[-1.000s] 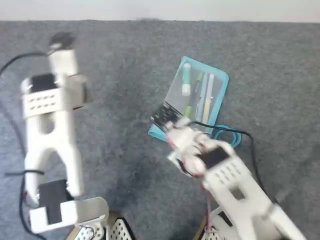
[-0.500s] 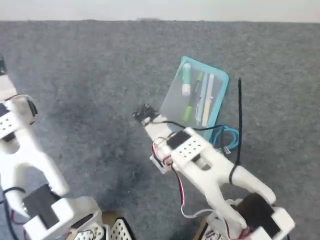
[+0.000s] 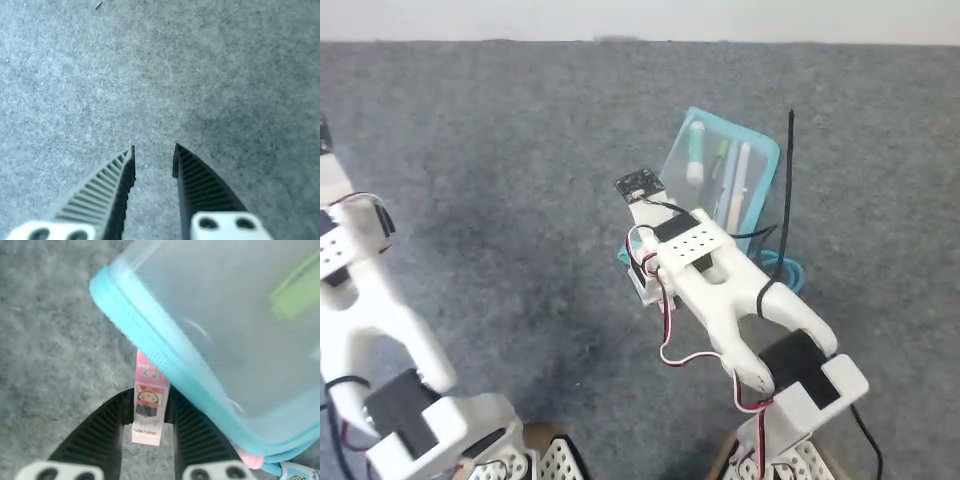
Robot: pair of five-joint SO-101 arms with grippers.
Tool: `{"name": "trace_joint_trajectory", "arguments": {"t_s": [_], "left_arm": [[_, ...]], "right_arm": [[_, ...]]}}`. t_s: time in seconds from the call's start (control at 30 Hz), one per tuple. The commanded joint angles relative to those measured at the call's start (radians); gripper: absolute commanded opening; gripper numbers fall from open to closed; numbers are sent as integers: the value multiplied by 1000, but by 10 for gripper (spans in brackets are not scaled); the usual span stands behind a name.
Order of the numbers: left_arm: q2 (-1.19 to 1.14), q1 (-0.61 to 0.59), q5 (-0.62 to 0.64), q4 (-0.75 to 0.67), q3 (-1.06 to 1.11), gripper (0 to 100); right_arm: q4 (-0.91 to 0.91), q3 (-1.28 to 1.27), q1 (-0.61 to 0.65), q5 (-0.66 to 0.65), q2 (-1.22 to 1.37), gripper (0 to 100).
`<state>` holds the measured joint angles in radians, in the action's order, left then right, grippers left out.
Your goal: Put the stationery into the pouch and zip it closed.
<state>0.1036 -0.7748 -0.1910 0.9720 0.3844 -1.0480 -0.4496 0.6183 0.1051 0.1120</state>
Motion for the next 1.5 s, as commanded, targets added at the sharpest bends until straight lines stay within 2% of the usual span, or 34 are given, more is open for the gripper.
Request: {"name": "trace_joint_trajectory", "arguments": {"t_s": [0.0,0.1,0.3,0.4,0.6,0.7,0.9,1.03,1.2,1.4,1.47], "left_arm": [[58,-2,-15,-20,-12,119],[58,-2,-15,-20,-12,119],[58,-2,-15,-20,-10,119],[58,-2,-17,-18,-10,119],[58,-3,-18,-15,-10,119],[58,-3,-18,-15,-10,119],[58,-3,-18,-18,-10,119],[58,-3,-18,-17,-8,119],[58,-3,-49,-21,12,119],[58,-3,-63,-21,12,119],[58,-3,-63,-21,12,119]], "right_arm": [[-8,55,-24,40,-39,9],[-12,55,-38,57,-56,24],[-4,55,-48,60,-91,221],[33,57,-51,60,-111,278],[59,57,-45,48,-160,281],[45,44,-25,-11,-219,281],[38,-103,45,-68,-340,281],[76,-176,47,-114,-357,281],[44,-203,47,-112,-346,281],[142,-229,54,-101,-343,281],[153,-227,73,-55,-323,281]]}}
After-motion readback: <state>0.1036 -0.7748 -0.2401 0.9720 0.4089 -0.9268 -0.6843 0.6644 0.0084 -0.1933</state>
